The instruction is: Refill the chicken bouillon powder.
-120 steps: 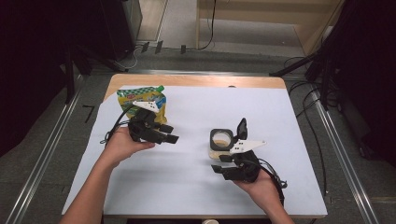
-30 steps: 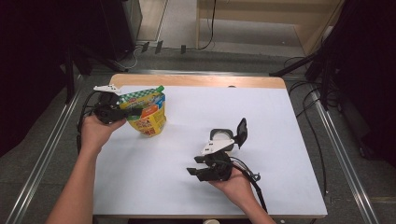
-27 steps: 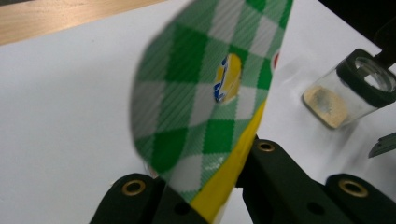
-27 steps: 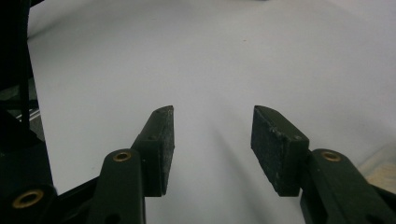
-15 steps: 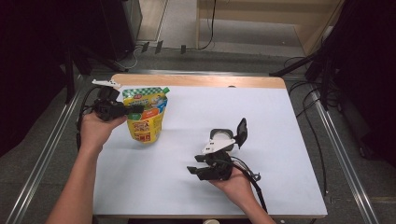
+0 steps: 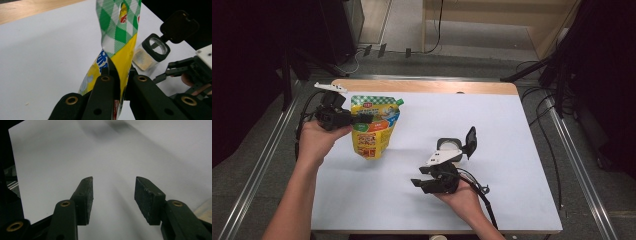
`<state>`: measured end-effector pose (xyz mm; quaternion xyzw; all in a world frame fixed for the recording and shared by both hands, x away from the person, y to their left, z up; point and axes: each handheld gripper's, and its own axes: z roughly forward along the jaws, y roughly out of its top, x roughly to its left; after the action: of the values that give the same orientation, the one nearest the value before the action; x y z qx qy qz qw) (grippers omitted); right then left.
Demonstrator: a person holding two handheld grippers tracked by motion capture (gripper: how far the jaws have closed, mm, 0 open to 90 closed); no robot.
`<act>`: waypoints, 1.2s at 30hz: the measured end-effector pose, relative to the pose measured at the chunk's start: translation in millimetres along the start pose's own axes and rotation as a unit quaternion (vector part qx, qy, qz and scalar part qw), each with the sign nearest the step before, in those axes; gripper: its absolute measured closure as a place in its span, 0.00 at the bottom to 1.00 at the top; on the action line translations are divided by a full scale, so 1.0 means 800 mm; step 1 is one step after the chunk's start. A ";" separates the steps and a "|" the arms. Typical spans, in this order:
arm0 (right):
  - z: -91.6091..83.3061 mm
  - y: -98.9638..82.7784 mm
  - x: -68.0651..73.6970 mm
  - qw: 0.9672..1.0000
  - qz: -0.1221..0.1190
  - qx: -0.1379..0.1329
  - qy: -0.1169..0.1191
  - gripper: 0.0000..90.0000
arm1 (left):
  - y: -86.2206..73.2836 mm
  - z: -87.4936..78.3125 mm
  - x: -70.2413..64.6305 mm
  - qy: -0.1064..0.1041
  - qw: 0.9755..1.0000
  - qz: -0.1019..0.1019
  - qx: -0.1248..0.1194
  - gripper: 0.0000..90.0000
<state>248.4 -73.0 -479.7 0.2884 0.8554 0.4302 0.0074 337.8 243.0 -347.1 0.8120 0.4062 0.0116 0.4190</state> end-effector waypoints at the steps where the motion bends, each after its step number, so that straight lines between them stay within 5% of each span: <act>1: 0.001 0.000 0.000 1.000 -0.001 -0.001 0.000 0.56 | 0.001 0.000 -0.004 0.000 1.000 0.003 -0.004 1.00; 14: 0.018 0.001 -0.001 1.000 0.004 0.003 0.002 0.56 | 0.011 0.004 -0.047 -0.039 0.999 0.026 0.006 1.00; 30: 0.038 -0.002 0.003 1.000 -0.010 0.017 -0.002 0.55 | 0.013 0.021 -0.082 -0.061 0.997 0.039 0.036 1.00; 36: 0.046 -0.005 0.003 1.000 -0.010 0.015 -0.011 0.44 | 0.014 0.024 -0.090 -0.071 0.996 0.042 0.038 1.00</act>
<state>254.2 -46.7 -505.0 0.2849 0.8643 0.4142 0.0169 303.9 178.3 -328.7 0.8425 0.3407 -0.0442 0.4149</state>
